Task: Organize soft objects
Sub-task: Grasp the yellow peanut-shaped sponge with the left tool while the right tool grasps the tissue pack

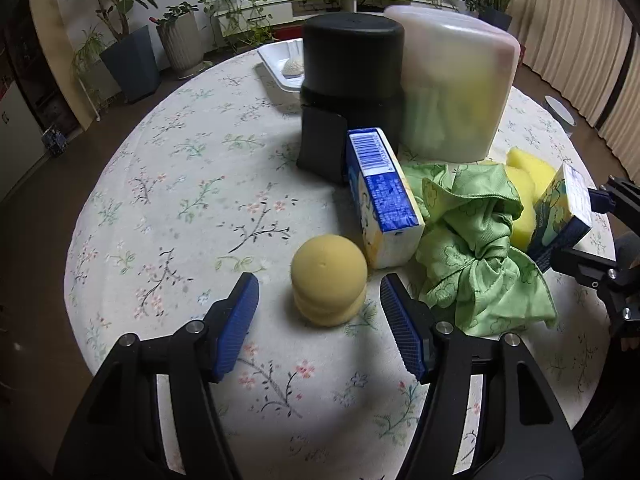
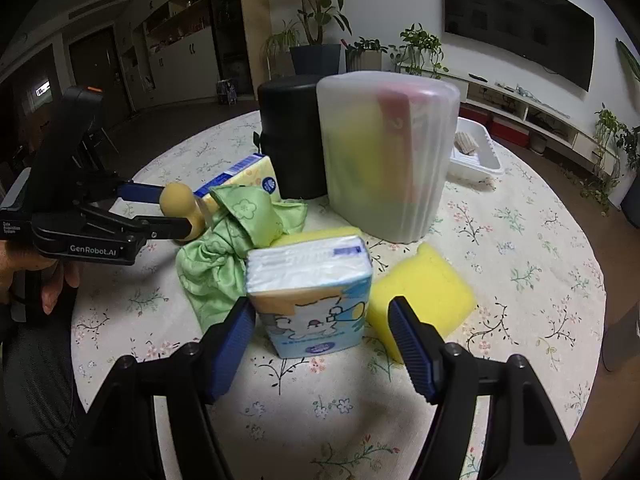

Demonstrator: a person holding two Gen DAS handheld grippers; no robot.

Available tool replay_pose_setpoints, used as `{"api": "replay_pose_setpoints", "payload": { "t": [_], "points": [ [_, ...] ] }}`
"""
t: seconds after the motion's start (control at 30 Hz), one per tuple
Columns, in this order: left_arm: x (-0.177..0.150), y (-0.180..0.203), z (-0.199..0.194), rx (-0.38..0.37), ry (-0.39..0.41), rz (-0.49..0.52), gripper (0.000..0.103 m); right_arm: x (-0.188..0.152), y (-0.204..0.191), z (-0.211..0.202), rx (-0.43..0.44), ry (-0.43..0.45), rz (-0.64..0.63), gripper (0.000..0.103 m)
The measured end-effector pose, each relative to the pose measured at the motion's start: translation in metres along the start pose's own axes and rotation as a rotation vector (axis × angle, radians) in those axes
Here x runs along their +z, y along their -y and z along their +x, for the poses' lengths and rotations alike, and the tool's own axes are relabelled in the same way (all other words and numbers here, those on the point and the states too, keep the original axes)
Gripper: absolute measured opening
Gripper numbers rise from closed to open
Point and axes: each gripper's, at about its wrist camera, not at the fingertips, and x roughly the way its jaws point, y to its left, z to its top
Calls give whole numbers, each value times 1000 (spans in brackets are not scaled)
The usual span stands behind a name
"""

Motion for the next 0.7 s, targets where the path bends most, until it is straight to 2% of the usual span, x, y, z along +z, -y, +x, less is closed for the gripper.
{"api": "replay_pose_setpoints", "payload": {
  "t": [0.27, 0.33, 0.43, 0.5, 0.7],
  "points": [
    [-3, -6, 12, -1, -6, -26, 59, 2, -3, 8, -2, 2, -39, 71],
    [-2, -5, 15, -12, -16, -20, 54, 1, -5, 11, -1, -6, -52, 70],
    [-2, 0, 20, -31, -24, -9, 39, 2, -7, 13, 12, -10, -57, 61],
    [-1, 0, 21, -38, -19, -12, 37, 1, -6, 13, 13, -13, -58, 56],
    [-1, -2, 20, -53, -12, -28, 31, -1, -7, 13, 37, -11, -63, 55]
  ]
}}
